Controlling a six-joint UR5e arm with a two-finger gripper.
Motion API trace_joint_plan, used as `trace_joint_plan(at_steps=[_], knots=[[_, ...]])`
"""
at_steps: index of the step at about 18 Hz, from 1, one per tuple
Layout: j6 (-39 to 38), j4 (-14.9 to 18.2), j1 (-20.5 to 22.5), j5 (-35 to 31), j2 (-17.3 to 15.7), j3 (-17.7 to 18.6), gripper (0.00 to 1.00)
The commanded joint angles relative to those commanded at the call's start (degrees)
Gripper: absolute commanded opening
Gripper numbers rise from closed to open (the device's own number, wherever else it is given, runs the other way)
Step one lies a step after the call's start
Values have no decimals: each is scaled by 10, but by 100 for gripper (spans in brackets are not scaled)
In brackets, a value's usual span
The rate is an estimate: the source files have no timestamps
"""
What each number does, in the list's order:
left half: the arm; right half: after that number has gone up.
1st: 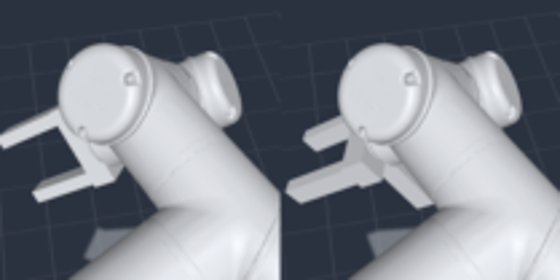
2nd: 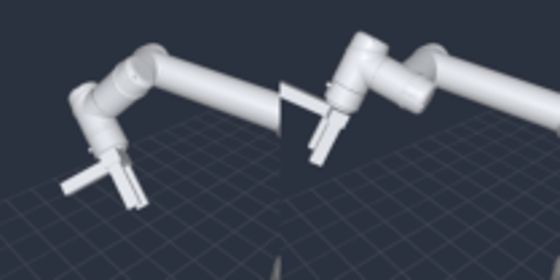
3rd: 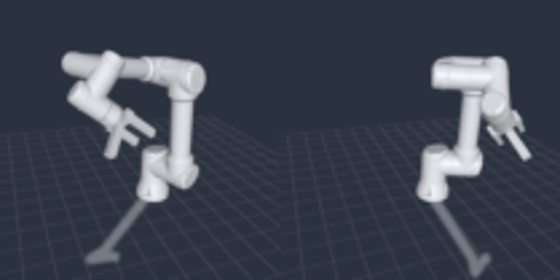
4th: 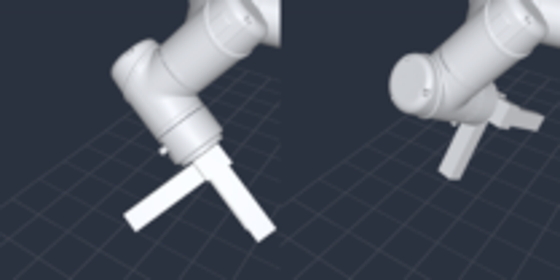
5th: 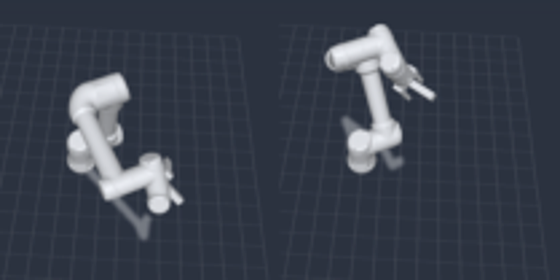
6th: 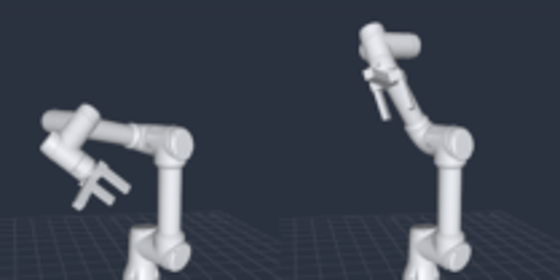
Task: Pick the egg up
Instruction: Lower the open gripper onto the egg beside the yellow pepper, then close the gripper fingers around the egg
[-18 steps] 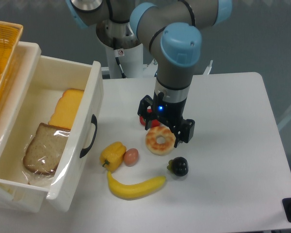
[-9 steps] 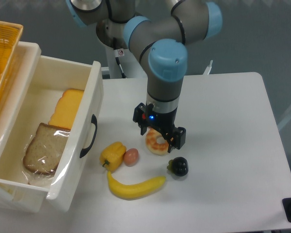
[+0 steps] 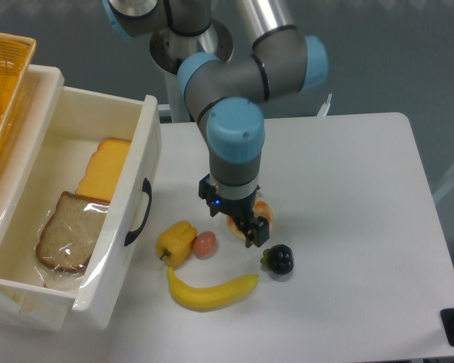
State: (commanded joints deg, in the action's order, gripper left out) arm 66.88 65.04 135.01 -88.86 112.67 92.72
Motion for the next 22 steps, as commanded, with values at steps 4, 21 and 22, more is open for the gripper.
trace_joint_plan(at_steps=[4, 21, 22], knots=[[0, 0, -12, -3, 26, 2, 100], [44, -35, -11, -2, 58, 24, 100], [44, -37, -11, -2, 58, 27, 100]])
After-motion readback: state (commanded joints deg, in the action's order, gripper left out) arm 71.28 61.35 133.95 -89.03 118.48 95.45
